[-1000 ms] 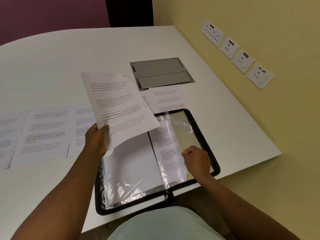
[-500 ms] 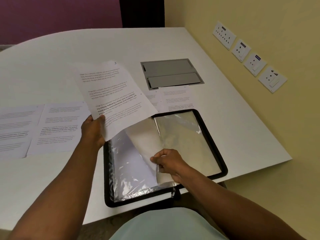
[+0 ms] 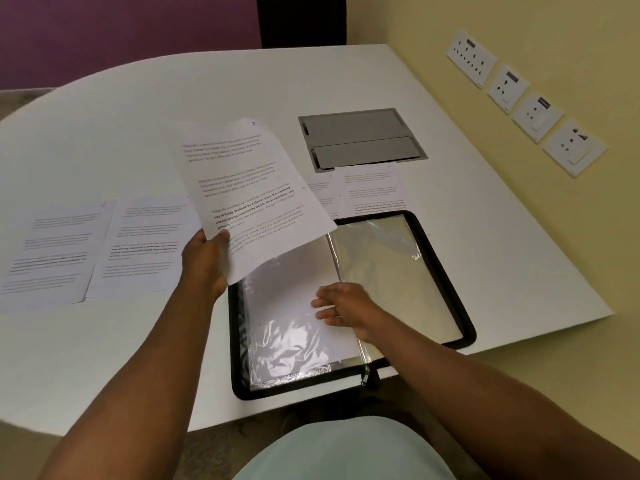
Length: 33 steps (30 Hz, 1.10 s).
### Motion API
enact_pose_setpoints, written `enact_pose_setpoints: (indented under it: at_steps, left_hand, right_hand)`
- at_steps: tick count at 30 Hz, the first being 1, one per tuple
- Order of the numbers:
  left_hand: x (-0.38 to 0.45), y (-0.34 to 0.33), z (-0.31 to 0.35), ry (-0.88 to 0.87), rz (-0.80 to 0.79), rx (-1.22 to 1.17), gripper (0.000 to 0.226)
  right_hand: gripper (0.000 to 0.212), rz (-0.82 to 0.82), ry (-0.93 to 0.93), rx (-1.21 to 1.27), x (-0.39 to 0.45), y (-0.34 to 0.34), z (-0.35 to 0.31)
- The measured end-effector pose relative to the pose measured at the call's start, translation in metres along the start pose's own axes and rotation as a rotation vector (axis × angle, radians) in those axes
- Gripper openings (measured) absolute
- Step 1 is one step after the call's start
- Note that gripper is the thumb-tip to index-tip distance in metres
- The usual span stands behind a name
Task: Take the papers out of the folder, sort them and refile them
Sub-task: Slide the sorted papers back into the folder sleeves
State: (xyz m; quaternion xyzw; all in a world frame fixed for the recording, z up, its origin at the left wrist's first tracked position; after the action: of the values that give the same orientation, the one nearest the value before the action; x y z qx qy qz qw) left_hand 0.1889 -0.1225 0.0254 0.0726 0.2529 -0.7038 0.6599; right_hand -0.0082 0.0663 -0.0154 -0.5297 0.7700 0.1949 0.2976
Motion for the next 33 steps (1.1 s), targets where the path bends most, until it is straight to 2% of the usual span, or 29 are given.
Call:
enact_pose_setpoints:
  at_steps: [5,7,11,21,25,26,27,28,29,31,33]
  left_hand:
    - [-0.009,-0.032,-0.033,0.081,-0.081,0.108,0.032]
    - [-0.012,-0.048,-0.048,0.109,-0.118,0.154,0.032]
    - [-0.020,-0.086,-0.082,0.188,-0.243,0.229,0.027]
    - [-0.023,-0.166,-0.131,0.278,-0.303,0.403,0.023]
    - [-0.020,-0.180,-0.137,0.215,-0.339,0.441,0.021]
    - [-0.021,-0.181,-0.133,0.179,-0.329,0.514,0.020]
    - [0.018,-0.213,-0.153,0.184,-0.222,0.598,0.020]
    - [0.032,-0.226,-0.159,0.186,-0.149,0.677,0.021]
    - [0.030,-0.223,-0.152,0.118,-0.125,0.772,0.022]
    - [0.036,-0.223,-0.144,-0.035,-0.141,1.025,0.027]
    - [0.040,-0.226,-0.147,-0.134,-0.190,1.167,0.033]
  right_hand:
    - [0.033,0.216,-0.001,0.235,0.009,0.083,-0.008]
    - [0.044,0.223,0.019,0.281,0.012,0.106,-0.019]
    - [0.059,0.122,0.058,0.270,0.021,0.136,-0.047]
    - [0.036,0.175,0.106,0.177,0.062,0.216,-0.076]
    - [0.023,0.300,0.219,0.144,0.061,0.241,-0.087]
    - [0.021,0.339,0.251,0.119,0.057,0.247,-0.094]
    - [0.019,0.336,0.205,0.092,0.110,0.284,-0.107]
    - [0.019,0.332,0.173,0.078,0.133,0.302,-0.116]
    - [0.019,0.349,0.202,0.048,0.132,0.304,-0.122]
    - [0.017,0.408,0.246,0.054,0.135,0.316,-0.139]
    - [0.015,0.433,0.292,0.082,0.138,0.328,-0.152]
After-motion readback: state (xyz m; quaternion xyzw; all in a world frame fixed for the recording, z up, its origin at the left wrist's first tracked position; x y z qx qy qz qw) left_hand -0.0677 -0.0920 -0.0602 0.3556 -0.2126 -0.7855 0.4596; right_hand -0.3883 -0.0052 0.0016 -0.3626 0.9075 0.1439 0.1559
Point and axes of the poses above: each hand's wrist, its own x-axis towards the middle knuckle, its own y-axis out of the back of the hand, z = x × y, the point moved 8 cm from there along x, towards the middle knuckle
